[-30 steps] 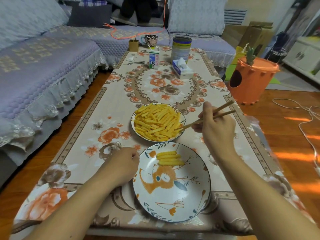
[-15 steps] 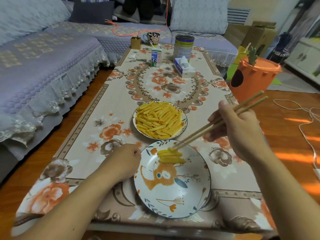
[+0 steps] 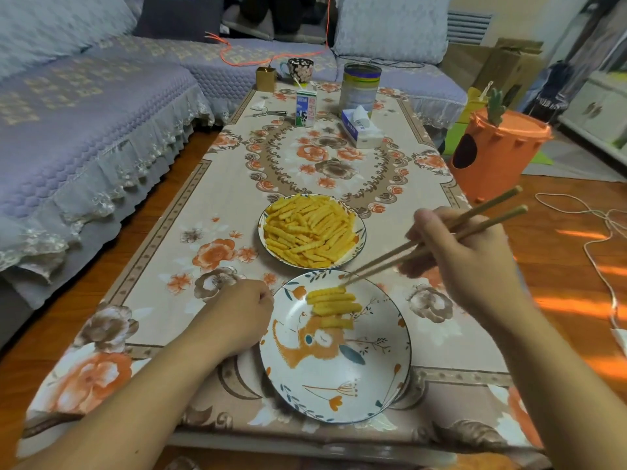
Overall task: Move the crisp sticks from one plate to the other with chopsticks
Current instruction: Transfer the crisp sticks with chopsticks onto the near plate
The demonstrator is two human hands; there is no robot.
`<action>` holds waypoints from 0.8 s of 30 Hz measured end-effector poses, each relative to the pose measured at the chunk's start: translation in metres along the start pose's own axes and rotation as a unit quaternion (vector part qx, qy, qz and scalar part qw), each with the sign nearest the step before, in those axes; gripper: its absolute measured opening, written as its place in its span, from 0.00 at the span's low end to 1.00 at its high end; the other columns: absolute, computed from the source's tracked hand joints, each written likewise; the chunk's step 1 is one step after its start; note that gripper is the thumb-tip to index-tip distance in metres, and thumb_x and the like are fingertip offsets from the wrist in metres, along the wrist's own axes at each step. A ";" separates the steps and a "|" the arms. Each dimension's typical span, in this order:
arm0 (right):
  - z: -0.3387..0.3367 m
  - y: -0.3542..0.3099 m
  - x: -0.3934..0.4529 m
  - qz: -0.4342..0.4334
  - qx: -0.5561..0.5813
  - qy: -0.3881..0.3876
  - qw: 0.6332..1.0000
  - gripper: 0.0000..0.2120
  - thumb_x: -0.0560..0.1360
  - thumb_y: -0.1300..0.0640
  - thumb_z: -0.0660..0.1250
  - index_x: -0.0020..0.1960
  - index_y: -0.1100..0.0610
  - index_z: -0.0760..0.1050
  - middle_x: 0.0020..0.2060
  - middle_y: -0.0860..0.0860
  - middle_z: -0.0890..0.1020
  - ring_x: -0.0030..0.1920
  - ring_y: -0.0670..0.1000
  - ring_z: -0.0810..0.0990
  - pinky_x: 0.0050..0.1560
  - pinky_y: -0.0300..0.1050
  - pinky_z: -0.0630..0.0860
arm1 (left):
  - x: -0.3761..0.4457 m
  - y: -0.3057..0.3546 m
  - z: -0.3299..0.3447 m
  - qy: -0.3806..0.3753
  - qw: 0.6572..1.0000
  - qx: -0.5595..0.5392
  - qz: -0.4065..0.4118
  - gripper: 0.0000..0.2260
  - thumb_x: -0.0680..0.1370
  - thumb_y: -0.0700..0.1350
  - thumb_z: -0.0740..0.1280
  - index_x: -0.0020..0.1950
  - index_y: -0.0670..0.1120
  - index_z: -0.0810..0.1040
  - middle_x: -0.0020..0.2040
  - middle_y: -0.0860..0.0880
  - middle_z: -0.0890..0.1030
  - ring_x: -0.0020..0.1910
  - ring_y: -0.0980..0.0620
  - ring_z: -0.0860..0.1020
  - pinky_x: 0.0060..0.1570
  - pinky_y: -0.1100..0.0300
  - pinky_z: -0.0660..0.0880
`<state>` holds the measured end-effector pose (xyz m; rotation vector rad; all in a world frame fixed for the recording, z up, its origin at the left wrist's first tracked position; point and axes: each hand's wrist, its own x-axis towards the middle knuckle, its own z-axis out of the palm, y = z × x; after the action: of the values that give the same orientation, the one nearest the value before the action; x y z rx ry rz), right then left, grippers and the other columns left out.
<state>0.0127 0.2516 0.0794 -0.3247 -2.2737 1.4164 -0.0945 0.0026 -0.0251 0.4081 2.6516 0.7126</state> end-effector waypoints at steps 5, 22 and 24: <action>0.009 0.034 0.027 0.098 0.115 0.155 0.976 0.20 0.86 0.49 0.59 0.47 0.63 0.80 0.38 0.63 0.84 0.36 0.58 0.87 0.39 0.49 0.86 | 0.000 0.001 0.001 0.011 1.000 -0.007 0.009 0.19 0.85 0.52 0.56 0.39 0.43 0.71 0.31 0.47 0.73 0.31 0.48 0.69 0.34 0.55 0.62; 0.064 0.044 0.053 0.085 0.075 0.186 0.976 0.22 0.84 0.45 0.62 0.39 0.60 0.79 0.31 0.56 0.85 0.32 0.55 0.86 0.42 0.58 0.85 | -0.001 -0.003 -0.003 0.026 0.999 -0.016 0.011 0.20 0.85 0.55 0.57 0.42 0.45 0.78 0.35 0.45 0.80 0.32 0.50 0.73 0.34 0.56 0.65; 0.061 0.045 0.054 0.097 0.080 0.198 0.972 0.23 0.85 0.46 0.60 0.42 0.62 0.79 0.31 0.56 0.84 0.32 0.56 0.86 0.43 0.58 0.85 | 0.000 -0.002 -0.001 0.023 0.999 -0.020 0.014 0.21 0.85 0.55 0.56 0.44 0.42 0.78 0.34 0.45 0.77 0.31 0.50 0.71 0.34 0.56 0.64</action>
<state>-0.0653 0.2458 0.0291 -0.7244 -1.8333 1.4652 -0.0956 0.0006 -0.0254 0.4221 2.6744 0.7916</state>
